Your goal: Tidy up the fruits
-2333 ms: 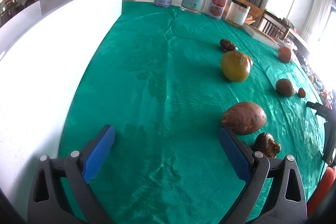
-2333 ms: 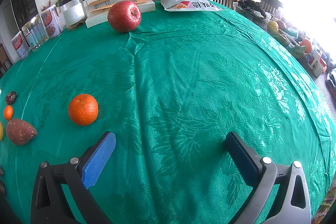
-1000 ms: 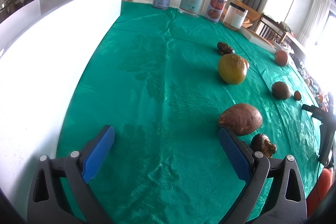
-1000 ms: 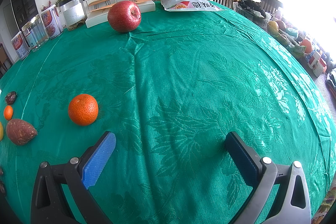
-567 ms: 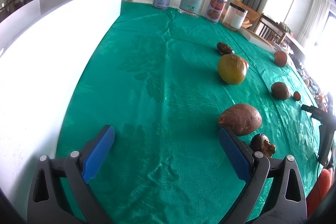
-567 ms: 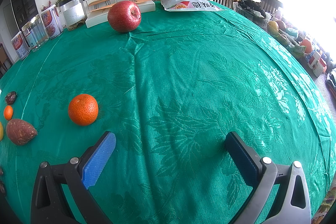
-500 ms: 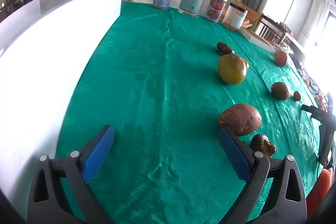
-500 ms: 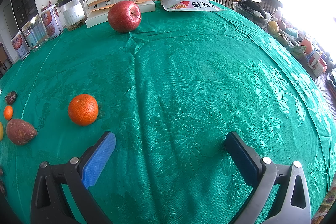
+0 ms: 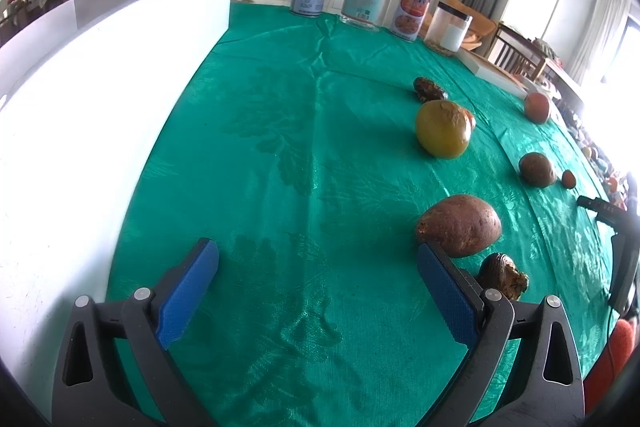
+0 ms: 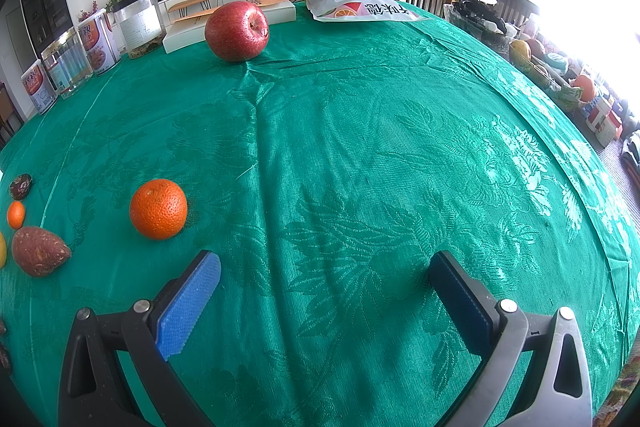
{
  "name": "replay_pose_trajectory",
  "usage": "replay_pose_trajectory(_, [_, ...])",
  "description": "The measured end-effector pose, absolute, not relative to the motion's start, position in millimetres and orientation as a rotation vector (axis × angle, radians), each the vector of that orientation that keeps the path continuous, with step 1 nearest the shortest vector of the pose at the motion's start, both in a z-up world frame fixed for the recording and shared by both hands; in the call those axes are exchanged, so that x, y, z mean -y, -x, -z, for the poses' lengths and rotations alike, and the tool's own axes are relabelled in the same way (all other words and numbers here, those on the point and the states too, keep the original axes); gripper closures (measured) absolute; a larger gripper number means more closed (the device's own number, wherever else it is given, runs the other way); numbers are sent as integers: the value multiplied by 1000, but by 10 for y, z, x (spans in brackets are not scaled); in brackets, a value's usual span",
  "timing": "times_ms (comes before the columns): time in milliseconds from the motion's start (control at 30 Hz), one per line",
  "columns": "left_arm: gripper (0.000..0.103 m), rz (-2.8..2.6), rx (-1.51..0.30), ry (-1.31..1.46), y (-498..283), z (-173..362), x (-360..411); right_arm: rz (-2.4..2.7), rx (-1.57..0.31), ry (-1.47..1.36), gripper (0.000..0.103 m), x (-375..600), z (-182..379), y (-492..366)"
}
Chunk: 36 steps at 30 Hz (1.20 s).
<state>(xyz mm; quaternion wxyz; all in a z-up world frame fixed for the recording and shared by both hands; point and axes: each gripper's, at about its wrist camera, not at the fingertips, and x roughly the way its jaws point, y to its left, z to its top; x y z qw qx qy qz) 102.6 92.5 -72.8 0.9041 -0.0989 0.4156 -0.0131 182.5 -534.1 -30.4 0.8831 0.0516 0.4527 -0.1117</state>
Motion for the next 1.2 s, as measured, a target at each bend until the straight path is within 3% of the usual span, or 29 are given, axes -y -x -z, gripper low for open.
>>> replay_pose_trajectory(1200, [3,4,-876,156,-1055,745,-863,233,-942,-106,0,5338,307,-1830])
